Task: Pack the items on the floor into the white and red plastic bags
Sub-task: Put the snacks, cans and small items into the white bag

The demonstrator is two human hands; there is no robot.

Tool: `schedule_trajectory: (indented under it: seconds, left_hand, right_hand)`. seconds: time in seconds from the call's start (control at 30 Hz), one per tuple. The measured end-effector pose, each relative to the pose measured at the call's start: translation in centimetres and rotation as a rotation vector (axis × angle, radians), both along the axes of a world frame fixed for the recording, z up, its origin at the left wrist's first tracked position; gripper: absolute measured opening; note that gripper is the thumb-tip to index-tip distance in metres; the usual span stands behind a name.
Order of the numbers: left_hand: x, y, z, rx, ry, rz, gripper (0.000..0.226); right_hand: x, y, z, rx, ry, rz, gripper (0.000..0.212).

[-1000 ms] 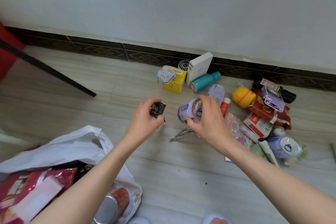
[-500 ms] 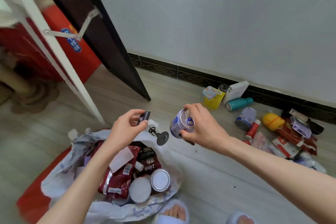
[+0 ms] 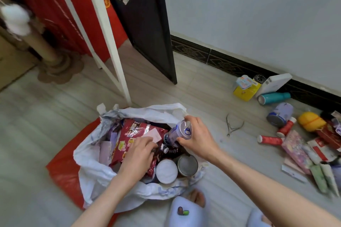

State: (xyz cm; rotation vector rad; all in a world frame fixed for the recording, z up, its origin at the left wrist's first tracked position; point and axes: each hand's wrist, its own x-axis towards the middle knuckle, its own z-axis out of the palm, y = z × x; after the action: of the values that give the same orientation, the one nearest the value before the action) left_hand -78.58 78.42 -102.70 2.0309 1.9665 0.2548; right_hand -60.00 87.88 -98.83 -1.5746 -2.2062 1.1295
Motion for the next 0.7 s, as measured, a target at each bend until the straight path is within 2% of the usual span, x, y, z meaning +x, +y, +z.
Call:
schedule_trajectory:
  seconds: [0.13, 0.2, 0.3, 0.43, 0.53, 0.63, 0.7]
  left_hand:
    - [-0.3, 2.5, -0.9, 0.144, 0.027, 0.029, 0.013]
    - [-0.5, 5.1, -0.8, 0.181, 0.049, 0.043, 0.02]
    - [-0.2, 9.7, -0.9, 0.059, 0.084, -0.035, 0.038]
    - [0.5, 13.9, -2.1, -0.147, 0.17, -0.213, 0.038]
    - [0.9, 15.4, -2.9, -0.139, 0.22, -0.28, 0.032]
    - [0.8, 16.1, -3.6, -0.154, 0.204, -0.363, 0.053]
    - [0.9, 16.5, -4.0, -0.229, 0.262, -0.416, 0.053]
  right_hand:
    - [0.4, 1.3, -1.3, -0.008, 0.003, -0.077, 0.066]
    - [0.8, 1.7, -1.8, -0.005, 0.004, -0.111, 0.066]
    - [1.2, 2.3, -2.5, 0.012, 0.0, -0.116, 0.065]
    - [1.5, 3.0, -3.5, 0.027, 0.006, -0.117, 0.064]
    - [2.0, 3.4, -4.1, 0.011, 0.02, -0.142, 0.065]
    - [2.4, 3.6, -4.1, -0.018, 0.058, -0.183, 0.068]
    - [2.5, 3.7, -4.2, -0.025, 0.07, -0.196, 0.068]
